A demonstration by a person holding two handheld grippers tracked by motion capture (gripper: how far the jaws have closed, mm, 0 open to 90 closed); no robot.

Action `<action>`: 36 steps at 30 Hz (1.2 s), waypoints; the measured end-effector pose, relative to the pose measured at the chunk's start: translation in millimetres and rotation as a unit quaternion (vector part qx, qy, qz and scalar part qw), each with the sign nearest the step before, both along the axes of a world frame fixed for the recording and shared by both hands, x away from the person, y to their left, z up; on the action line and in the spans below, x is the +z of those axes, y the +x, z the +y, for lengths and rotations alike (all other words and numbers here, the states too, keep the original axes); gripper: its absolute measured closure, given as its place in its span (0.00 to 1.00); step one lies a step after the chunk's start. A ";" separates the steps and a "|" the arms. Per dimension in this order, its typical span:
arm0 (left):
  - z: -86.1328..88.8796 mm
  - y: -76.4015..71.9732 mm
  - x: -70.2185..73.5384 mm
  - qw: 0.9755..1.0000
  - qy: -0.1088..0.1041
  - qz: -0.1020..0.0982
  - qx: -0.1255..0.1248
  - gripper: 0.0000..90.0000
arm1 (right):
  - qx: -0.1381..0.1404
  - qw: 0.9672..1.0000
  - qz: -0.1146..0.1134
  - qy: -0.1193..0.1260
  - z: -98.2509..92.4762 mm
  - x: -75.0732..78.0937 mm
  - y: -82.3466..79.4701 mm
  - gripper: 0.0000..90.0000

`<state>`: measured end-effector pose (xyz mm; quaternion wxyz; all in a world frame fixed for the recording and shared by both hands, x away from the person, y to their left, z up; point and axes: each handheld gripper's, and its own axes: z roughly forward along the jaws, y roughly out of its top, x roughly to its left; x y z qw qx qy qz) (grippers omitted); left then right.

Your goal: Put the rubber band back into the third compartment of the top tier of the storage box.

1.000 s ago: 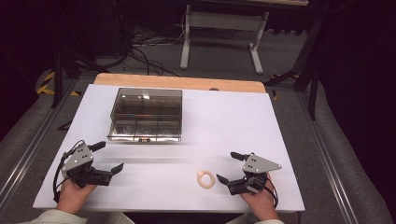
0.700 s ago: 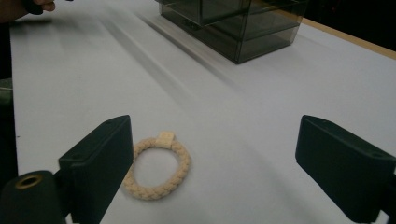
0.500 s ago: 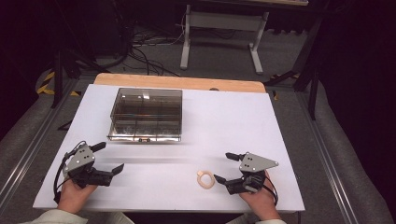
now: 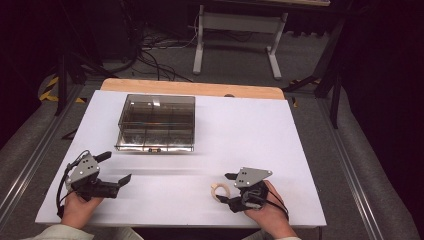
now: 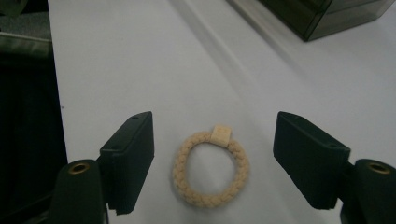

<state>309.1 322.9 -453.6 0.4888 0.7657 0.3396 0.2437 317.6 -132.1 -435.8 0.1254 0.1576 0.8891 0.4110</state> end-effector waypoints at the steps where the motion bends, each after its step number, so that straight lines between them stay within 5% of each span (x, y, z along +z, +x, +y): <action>1: 0.1 0.2 -0.2 1.000 -0.003 0.000 0.002 0.00 | 0.004 1.000 0.005 -0.010 1.9 -1.3 0.4 0.35; 12: 1.7 -0.2 0.2 1.000 -0.009 -0.003 0.011 0.00 | 0.017 0.997 0.032 -0.063 15.2 -10.6 0.4 0.46; 22: 1.6 0.2 -0.1 1.000 -0.009 -0.002 0.013 0.00 | 0.019 0.992 0.024 -0.120 25.7 -17.4 -4.7 0.72; 29: -0.1 0.8 -1.0 1.000 -0.004 -0.001 0.015 0.00 | 0.021 0.991 0.043 -0.128 26.4 -19.3 -2.4 0.91; 36: 1.1 0.6 -0.3 1.000 -0.003 -0.005 0.013 0.00 | 0.020 0.991 0.050 -0.124 26.1 -20.3 -1.6 0.93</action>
